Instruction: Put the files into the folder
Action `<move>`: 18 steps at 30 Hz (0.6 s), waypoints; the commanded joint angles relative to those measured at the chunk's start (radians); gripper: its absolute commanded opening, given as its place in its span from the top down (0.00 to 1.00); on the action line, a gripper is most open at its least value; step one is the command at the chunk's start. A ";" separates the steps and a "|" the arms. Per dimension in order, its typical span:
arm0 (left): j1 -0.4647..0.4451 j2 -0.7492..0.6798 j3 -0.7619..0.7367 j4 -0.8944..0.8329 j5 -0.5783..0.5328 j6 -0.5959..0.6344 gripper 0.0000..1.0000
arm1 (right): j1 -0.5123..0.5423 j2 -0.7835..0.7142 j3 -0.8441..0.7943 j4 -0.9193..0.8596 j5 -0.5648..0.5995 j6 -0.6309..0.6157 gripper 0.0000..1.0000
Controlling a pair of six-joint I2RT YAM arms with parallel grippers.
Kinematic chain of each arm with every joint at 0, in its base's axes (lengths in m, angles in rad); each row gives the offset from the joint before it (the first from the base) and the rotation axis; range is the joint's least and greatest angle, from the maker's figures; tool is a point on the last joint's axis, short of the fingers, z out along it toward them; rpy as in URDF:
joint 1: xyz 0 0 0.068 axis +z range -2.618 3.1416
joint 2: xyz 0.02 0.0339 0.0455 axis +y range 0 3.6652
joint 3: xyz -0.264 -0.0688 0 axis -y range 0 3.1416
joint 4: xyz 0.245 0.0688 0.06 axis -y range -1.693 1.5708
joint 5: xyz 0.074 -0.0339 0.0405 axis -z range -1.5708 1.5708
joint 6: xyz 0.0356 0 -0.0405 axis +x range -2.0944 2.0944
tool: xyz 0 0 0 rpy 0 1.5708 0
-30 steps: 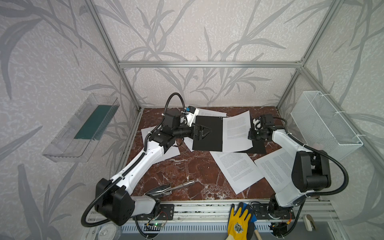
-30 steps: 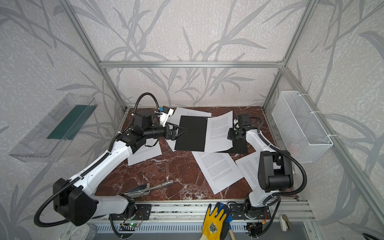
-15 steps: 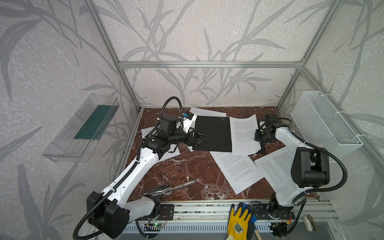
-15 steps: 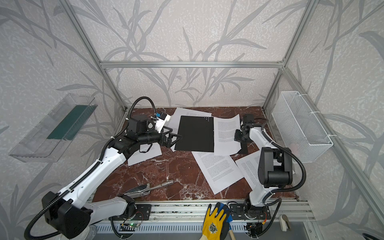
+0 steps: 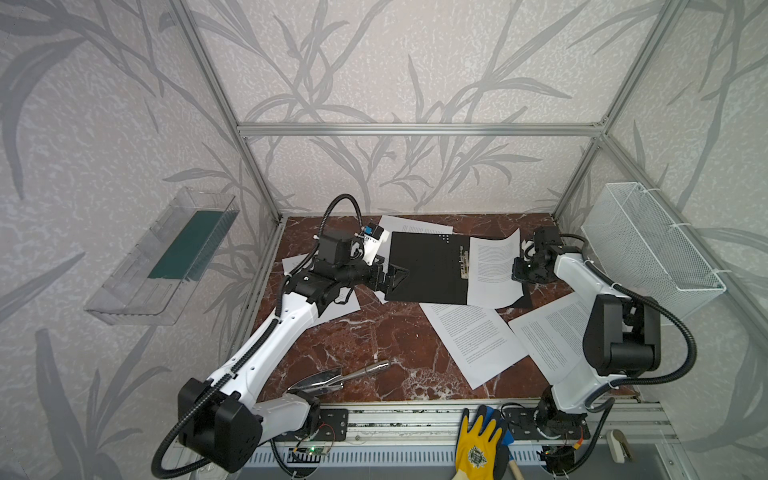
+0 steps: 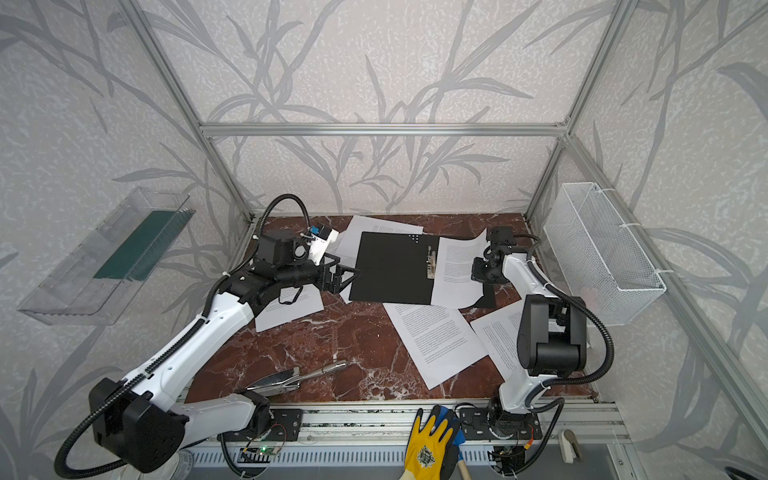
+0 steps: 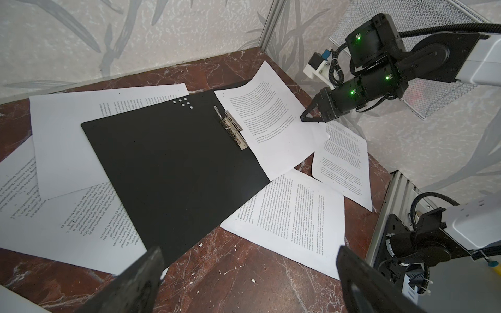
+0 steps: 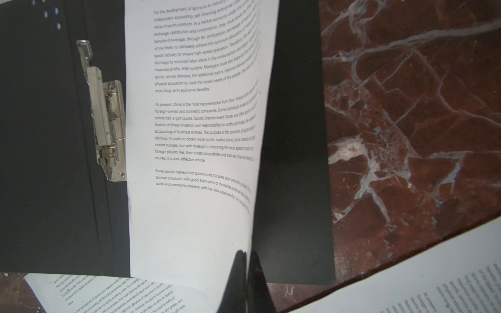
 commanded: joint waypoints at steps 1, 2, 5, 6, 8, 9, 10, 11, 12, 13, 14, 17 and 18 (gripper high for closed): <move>0.002 0.020 0.005 -0.010 -0.007 0.029 0.01 | 0.007 -0.016 0.000 0.039 -0.060 -0.031 1.00; 0.002 0.025 0.008 -0.014 -0.009 0.029 0.01 | 0.008 -0.014 -0.001 0.046 -0.060 -0.032 1.00; 0.002 0.033 0.014 -0.022 -0.008 0.031 0.01 | 0.008 -0.002 0.005 0.055 -0.074 -0.041 1.00; 0.002 0.033 0.013 -0.021 -0.007 0.032 0.01 | 0.008 0.003 0.009 0.051 -0.076 -0.048 1.00; 0.002 0.033 0.013 -0.021 -0.006 0.032 0.01 | 0.008 0.007 0.012 0.053 -0.072 -0.055 1.00; 0.002 0.033 0.013 -0.018 -0.007 0.032 0.01 | 0.008 0.007 0.013 0.051 -0.074 -0.063 1.00; 0.002 0.034 0.013 -0.019 -0.007 0.032 0.01 | 0.008 0.007 0.015 0.052 -0.076 -0.070 1.00; 0.002 0.035 0.012 -0.017 -0.007 0.032 0.01 | 0.008 0.034 0.017 0.051 -0.072 -0.073 1.00; 0.002 0.036 0.011 -0.016 -0.008 0.032 0.01 | 0.008 0.038 0.020 0.048 -0.068 -0.079 1.00; 0.002 0.037 0.013 -0.016 -0.007 0.032 0.01 | 0.008 0.042 0.022 0.047 -0.064 -0.084 1.00; 0.003 0.040 0.013 -0.016 -0.007 0.032 0.01 | 0.008 0.045 0.022 0.047 -0.059 -0.088 1.00; 0.003 0.049 0.016 -0.014 -0.013 0.029 0.01 | 0.008 0.068 0.043 0.025 -0.025 -0.105 1.00; 0.003 0.053 0.017 -0.014 -0.014 0.027 0.01 | 0.008 0.071 0.044 0.026 -0.027 -0.111 1.00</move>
